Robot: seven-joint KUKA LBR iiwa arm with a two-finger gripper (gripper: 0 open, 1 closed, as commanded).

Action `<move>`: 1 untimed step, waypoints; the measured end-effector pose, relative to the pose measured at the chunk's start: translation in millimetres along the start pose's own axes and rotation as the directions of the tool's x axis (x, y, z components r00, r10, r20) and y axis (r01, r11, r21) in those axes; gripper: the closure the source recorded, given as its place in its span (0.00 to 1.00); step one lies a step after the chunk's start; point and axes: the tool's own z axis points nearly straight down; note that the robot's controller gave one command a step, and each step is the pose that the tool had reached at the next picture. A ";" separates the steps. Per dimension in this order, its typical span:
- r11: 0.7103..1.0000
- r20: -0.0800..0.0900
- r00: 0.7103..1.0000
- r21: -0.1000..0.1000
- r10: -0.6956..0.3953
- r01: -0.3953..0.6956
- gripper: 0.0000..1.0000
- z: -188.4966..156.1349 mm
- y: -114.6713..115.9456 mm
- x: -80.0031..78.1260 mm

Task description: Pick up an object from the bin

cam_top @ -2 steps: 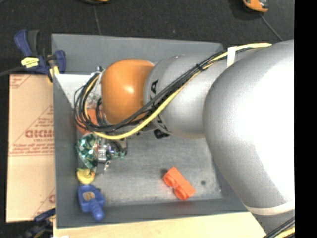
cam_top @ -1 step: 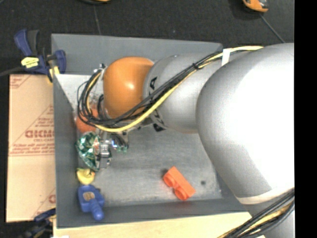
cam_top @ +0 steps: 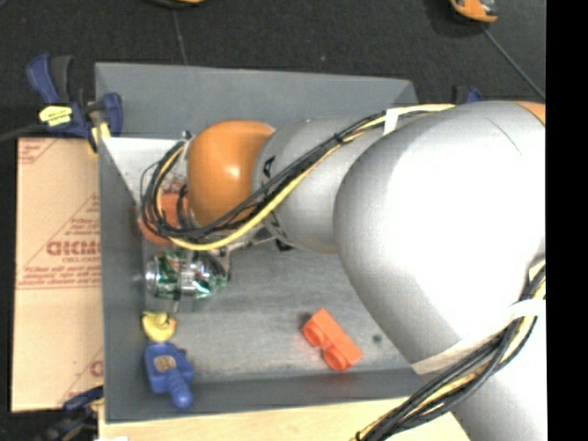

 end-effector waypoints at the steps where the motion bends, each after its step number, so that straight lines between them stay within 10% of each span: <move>1: 0.963 0.005 0.963 0.001 0.270 -0.270 1.00 -3.2 12.5 23.6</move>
Offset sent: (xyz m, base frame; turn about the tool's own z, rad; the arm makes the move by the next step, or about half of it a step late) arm 0.0000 0.0000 0.0000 0.0000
